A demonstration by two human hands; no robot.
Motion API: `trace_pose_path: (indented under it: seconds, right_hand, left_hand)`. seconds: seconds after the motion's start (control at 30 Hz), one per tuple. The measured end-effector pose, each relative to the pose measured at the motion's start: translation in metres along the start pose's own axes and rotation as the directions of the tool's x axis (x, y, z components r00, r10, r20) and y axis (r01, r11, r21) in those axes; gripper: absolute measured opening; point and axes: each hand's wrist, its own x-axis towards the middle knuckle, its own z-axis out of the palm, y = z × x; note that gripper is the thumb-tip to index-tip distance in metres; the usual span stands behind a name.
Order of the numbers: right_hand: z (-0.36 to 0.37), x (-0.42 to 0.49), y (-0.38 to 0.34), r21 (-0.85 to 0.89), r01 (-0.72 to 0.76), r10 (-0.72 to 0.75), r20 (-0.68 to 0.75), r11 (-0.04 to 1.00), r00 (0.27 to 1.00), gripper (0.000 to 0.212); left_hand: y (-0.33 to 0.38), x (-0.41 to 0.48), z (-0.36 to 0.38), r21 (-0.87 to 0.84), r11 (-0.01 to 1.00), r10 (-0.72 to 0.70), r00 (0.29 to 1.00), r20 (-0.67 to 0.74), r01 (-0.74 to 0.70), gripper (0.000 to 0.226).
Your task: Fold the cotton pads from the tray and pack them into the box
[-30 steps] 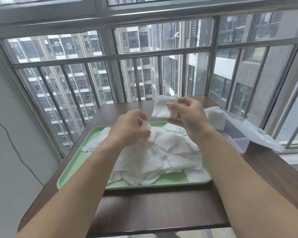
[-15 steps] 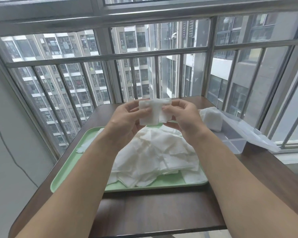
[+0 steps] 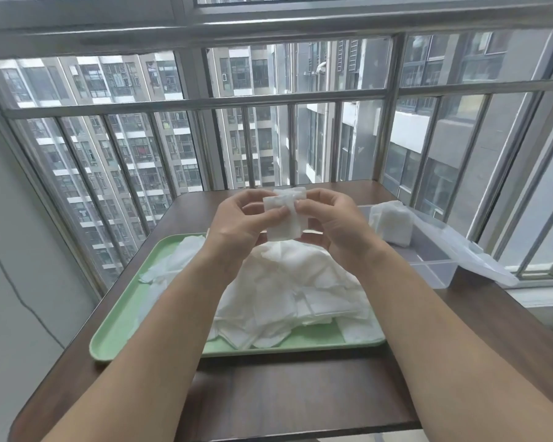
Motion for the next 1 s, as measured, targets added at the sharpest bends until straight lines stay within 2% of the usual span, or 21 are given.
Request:
trace_pose_path:
  seconds: [0.1,0.2,0.27,0.4,0.5,0.57,0.67,0.77,0.87,1.0]
  right_hand:
    - [0.0,0.001,-0.001,-0.007,0.012,-0.011,0.032,1.0,0.999,0.01]
    - [0.002,0.0,-0.003,0.009,-0.001,0.001,0.081,1.0,0.997,0.042]
    - [0.002,-0.002,-0.003,-0.006,0.013,-0.013,0.126,1.0,0.992,0.053]
    - [0.0,-0.007,-0.007,-0.038,0.044,-0.038,0.142,0.998,0.989,0.041]
    - [-0.002,-0.006,-0.022,-0.166,0.052,-0.023,0.169,0.985,0.985,0.047]
    - [-0.004,-0.006,-0.037,-0.273,0.053,0.005,0.207,0.961,0.978,0.04]
    - [-0.009,-0.007,-0.061,-0.429,0.052,0.067,0.258,0.902,0.964,0.032]
    - [-0.022,-0.006,-0.08,-0.616,0.073,0.151,0.304,0.785,0.941,0.034]
    - [-0.048,-0.005,-0.097,-0.744,0.063,0.206,0.264,0.665,0.942,0.026]
    - [-0.091,-0.003,-0.114,-0.854,0.001,0.173,0.107,0.521,0.979,0.016]
  left_hand:
    - [-0.002,0.0,0.0,0.077,0.996,0.057,0.997,-0.048,-0.053,0.026]
    - [-0.004,0.001,0.0,0.148,0.985,0.098,0.991,-0.089,-0.085,0.039]
    - [-0.004,0.0,0.001,0.144,0.988,0.072,0.994,-0.079,-0.06,0.047]
    - [-0.003,-0.003,0.004,0.157,0.986,0.054,0.997,-0.048,-0.046,0.061]
    - [0.0,-0.006,0.004,0.134,0.988,0.08,0.996,-0.03,-0.075,0.053]
    - [0.003,-0.007,0.004,0.115,0.989,0.094,0.996,-0.013,-0.092,0.046]
    - [0.005,-0.011,0.006,0.086,0.991,0.106,0.994,0.02,-0.107,0.038]
    - [0.008,-0.015,0.012,0.077,0.993,0.088,0.994,0.072,-0.094,0.022]
    - [0.014,-0.016,0.024,0.227,0.968,0.084,0.99,0.11,-0.107,0.006]
    - [0.016,-0.014,0.046,0.448,0.877,0.073,0.971,0.228,-0.171,0.009]
